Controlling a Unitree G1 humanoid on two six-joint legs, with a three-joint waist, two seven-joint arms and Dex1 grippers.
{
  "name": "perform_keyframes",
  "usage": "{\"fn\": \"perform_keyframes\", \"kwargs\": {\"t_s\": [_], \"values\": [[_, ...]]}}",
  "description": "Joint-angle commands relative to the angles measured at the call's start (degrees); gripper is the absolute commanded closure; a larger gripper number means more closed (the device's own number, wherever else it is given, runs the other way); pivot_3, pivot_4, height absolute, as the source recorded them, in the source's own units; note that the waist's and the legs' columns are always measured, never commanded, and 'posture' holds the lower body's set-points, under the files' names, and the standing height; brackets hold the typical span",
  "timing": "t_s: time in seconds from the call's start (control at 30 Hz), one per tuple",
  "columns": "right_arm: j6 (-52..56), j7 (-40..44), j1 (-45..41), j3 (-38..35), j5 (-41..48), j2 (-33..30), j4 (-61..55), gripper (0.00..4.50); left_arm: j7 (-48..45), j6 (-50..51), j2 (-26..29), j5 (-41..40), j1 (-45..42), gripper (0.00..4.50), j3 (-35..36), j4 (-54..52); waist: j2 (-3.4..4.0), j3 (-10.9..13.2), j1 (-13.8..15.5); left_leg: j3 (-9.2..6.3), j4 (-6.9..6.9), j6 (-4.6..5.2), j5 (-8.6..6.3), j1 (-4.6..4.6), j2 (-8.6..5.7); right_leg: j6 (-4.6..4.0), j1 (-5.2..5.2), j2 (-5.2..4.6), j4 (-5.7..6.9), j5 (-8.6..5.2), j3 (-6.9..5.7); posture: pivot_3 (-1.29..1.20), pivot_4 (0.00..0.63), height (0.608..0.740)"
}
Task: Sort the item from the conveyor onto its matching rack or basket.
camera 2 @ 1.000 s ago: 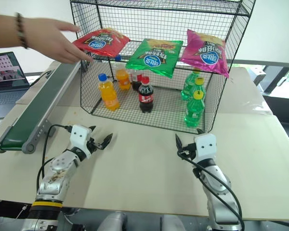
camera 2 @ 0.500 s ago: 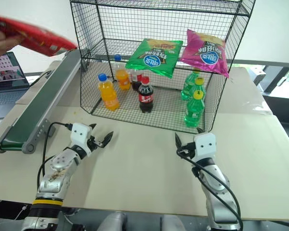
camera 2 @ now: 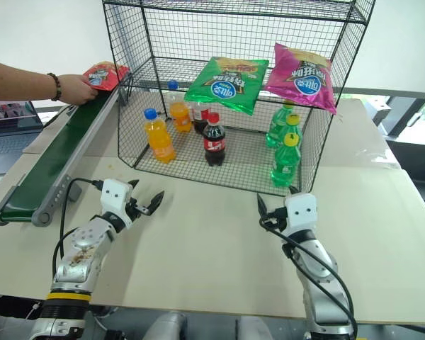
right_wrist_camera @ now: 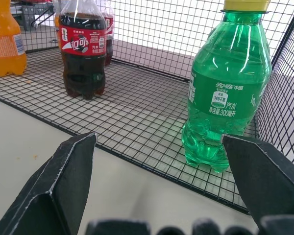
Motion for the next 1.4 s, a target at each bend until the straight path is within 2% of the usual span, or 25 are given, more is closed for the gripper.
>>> {"fn": "perform_keyframes", "kwargs": {"t_s": [0.03,0.13,0.3,0.37,0.53,0.7,0.83,1.0,1.17,1.4], "values": [[-0.14,0.84,-0.62,-0.42,1.21,-0.57,-2.68,0.0,-1.91,0.75,1.22,-3.05,2.01,0.03,2.51,-3.18,0.0,0.0,-0.07,0.0,-0.01,0.0,0.0,0.0,0.0,0.0,0.0,0.0,0.0,0.0,0.0,0.0,0.15,0.74],[0.9,1.94,-1.26,-0.92,2.55,-0.88,-3.15,0.0,-3.91,3.49,2.03,-6.62,4.15,0.03,4.15,-6.69,0.0,0.0,-0.18,0.0,-0.02,0.0,0.0,0.0,0.01,0.0,-0.01,0.0,0.0,0.0,0.0,0.0,0.15,0.74],[2.71,7.2,-5.94,-0.3,5.88,-3.69,-2.99,0.0,-6.99,15.36,5.56,-19.46,9.63,0.03,10.82,-18.66,0.01,0.0,-0.67,0.0,0.0,0.0,0.0,-0.01,0.03,0.0,0.0,0.0,0.01,0.0,0.01,0.0,0.15,0.74],[3.19,10.93,-8.24,0.31,8.28,-5.28,-2.17,0.0,-5.55,21.61,6.38,-27.5,12.72,0.03,15.67,-24.7,0.01,0.0,-1.14,0.0,0.0,0.0,0.0,-0.01,0.03,0.0,0.0,0.0,0.01,0.0,0.01,0.0,0.15,0.74],[5.45,20.69,-13.09,1.24,16.07,-9.21,-3.18,0.0,3.35,33.01,6.56,-53.86,21.95,0.03,29.86,-34.42,0.0,0.0,-1.53,-0.01,0.0,0.16,-0.1,0.0,0.09,0.01,0.01,0.0,0.01,0.0,-0.01,0.0,0.15,0.74],[7.38,30.73,-18.58,2.39,23.96,-12.12,-1.97,0.0,15.75,31.76,5.2,-81.41,31.48,0.03,40.25,-34.83,0.0,0.01,-1.36,-0.01,0.06,0.22,-0.14,0.03,0.1,0.01,0.05,-0.04,-0.01,-0.01,0.0,0.0,0.15,0.74],[9.71,37.31,-23.11,5.03,28.67,-12.54,-1.52,0.0,24.09,26.65,2.79,-95.15,35.24,0.03,44.25,-32.22,0.0,0.01,-1.15,-0.03,0.14,0.22,-0.14,0.2,0.1,0.0,0.28,-0.02,-0.04,-0.01,-0.03,0.0,0.15,0.74],[11.36,43.8,-27.17,8.6,32.52,-12.42,-2.13,0.0,30.78,20.35,0.0,-102.89,34.76,0.03,46.1,-29.53,-0.07,0.07,-0.69,-0.04,0.13,0.2,-0.15,0.57,0.08,-0.02,0.71,-0.03,-0.18,-0.1,-0.09,0.0,0.15,0.74],[11.9,46.31,-29.63,9.69,34.32,-12.14,-1.98,0.0,33.23,18.6,-1.02,-103.29,32.9,0.03,48.56,-24.96,-0.14,0.09,-0.47,-0.04,0.09,0.2,-0.16,0.59,0.08,-0.04,0.71,-0.01,-0.19,-0.11,-0.1,0.0,0.15,0.74],[9.98,46.29,-32.43,10.37,32.63,-10.15,0.78,0.0,32.24,19.32,0.66,-103.28,32.2,0.03,48.67,-18.44,-0.24,0.12,-0.36,-0.03,0.04,0.19,-0.17,0.6,0.08,-0.05,0.69,-0.01,-0.23,-0.13,-0.11,0.0,0.15,0.74]]}}
